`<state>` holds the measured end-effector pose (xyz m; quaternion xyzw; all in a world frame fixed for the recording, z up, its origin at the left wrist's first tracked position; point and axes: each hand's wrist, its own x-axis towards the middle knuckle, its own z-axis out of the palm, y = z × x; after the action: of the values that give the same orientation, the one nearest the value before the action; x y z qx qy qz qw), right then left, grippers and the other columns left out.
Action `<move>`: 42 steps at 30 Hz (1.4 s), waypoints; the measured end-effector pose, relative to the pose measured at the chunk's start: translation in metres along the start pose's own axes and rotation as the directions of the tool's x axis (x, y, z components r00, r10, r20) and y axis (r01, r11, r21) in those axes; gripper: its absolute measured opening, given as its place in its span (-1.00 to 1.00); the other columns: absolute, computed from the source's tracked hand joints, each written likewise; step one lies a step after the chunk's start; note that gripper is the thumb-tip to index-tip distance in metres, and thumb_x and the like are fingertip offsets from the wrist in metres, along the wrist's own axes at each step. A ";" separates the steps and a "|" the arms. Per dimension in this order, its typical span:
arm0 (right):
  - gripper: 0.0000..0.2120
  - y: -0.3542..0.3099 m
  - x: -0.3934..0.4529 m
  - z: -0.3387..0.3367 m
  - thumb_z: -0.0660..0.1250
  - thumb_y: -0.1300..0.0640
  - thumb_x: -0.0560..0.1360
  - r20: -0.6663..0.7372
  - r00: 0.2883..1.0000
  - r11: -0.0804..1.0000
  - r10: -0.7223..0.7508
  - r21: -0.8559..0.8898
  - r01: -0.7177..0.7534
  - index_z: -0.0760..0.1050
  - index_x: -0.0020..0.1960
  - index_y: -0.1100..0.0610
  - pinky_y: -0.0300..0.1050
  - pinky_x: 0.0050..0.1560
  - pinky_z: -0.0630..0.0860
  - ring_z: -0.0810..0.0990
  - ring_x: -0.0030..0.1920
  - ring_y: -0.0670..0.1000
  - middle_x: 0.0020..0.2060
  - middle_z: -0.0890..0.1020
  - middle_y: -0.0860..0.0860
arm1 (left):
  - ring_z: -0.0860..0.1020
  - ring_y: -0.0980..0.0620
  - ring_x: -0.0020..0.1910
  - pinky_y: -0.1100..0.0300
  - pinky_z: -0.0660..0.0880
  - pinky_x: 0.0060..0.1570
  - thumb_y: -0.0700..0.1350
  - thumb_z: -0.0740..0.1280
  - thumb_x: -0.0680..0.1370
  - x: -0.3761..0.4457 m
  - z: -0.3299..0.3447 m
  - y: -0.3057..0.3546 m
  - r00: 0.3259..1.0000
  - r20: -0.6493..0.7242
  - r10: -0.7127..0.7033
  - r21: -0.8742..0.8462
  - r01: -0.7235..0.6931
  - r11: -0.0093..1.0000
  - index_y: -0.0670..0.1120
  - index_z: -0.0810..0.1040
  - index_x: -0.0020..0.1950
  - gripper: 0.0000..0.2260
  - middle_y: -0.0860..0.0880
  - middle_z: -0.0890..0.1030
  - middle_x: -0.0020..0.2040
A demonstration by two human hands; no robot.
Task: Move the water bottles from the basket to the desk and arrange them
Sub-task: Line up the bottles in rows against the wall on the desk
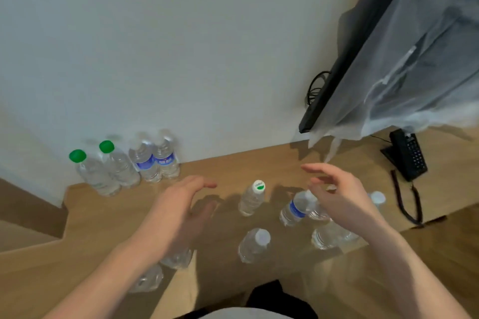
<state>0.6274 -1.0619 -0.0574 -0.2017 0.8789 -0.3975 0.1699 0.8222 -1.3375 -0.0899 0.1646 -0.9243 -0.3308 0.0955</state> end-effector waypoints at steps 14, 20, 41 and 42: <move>-0.66 0.121 0.022 -0.114 0.43 -0.02 0.61 0.009 0.999 0.985 0.032 -0.168 -0.030 0.52 0.32 -0.34 -0.10 0.19 0.62 0.58 0.18 -0.26 0.21 0.58 -0.35 | 0.57 0.22 0.11 0.02 0.59 0.09 0.14 0.35 0.57 0.046 0.110 0.106 1.000 0.006 0.005 0.000 -0.005 1.000 0.18 0.59 0.23 -0.75 0.27 0.58 0.15; -0.63 0.172 0.042 -0.139 0.45 0.00 0.60 0.109 0.990 0.954 0.087 -0.295 -0.051 0.53 0.37 -0.23 -0.13 0.16 0.54 0.55 0.20 -0.12 0.24 0.55 -0.19 | 0.58 0.24 0.09 0.04 0.60 0.07 0.06 0.39 0.59 0.054 0.165 0.132 0.996 -0.003 -0.090 0.012 0.090 0.996 0.20 0.59 0.21 -0.80 0.27 0.60 0.12; -0.74 0.221 0.090 -0.152 0.55 0.06 0.51 0.083 0.995 0.949 0.062 -0.314 -0.033 0.55 0.10 -0.14 -0.15 0.06 0.46 0.52 0.12 -0.04 0.06 0.53 -0.11 | 0.63 -0.12 0.00 0.06 0.44 -0.15 0.08 0.36 0.64 0.130 0.208 0.171 0.980 0.113 -0.166 0.446 0.099 0.889 0.06 0.51 0.30 -0.74 0.04 0.62 0.21; -0.74 0.210 0.093 -0.156 0.55 0.07 0.52 0.076 0.996 0.949 0.054 -0.313 -0.028 0.54 0.11 -0.15 -0.11 0.13 0.45 0.49 0.16 -0.03 0.07 0.52 -0.11 | 0.62 -0.13 0.02 0.06 0.43 -0.15 0.10 0.34 0.65 0.134 0.200 0.174 0.985 0.078 -0.153 0.441 0.104 0.891 0.07 0.51 0.30 -0.74 0.04 0.62 0.19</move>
<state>0.4292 -0.8829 -0.1333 -0.2242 0.9267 -0.2417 0.1807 0.5991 -1.1441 -0.1214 0.2241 -0.9657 -0.1301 -0.0172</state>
